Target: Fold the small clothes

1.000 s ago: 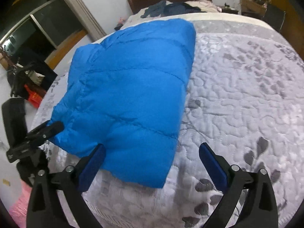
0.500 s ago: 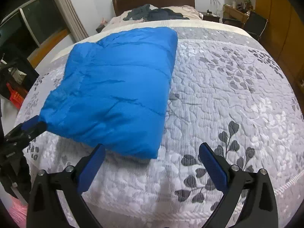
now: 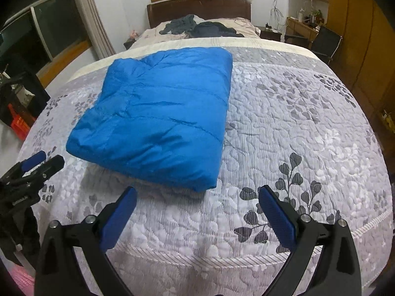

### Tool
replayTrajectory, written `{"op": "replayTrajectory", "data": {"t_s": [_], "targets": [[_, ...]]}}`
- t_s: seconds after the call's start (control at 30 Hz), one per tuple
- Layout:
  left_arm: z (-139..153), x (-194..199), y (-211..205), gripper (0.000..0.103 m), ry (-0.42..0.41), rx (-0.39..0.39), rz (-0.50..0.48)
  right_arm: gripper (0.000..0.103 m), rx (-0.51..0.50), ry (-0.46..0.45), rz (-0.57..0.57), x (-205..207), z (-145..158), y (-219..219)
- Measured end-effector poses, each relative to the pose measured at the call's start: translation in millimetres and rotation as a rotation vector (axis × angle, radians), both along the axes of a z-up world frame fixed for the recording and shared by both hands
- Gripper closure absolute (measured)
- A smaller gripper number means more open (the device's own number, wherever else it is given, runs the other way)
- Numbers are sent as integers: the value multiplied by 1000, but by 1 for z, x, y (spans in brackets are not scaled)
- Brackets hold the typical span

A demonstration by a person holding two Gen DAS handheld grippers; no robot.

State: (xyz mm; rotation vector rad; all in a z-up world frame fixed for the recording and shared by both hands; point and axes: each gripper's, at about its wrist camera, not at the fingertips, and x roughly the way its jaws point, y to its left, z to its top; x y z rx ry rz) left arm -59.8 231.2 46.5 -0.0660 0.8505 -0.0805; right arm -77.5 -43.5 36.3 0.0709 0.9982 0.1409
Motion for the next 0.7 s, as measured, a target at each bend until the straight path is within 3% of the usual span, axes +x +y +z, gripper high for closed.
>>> {"op": "replayTrajectory", "data": {"t_s": [0.4,0.7], "targets": [[7,-18,-6,3,-11,74,45,4,3,0,-18,-11,-2,-1],[7,-24,-9,3,-11,85,44,4,10,14,-15,-10,-6,2]]}}
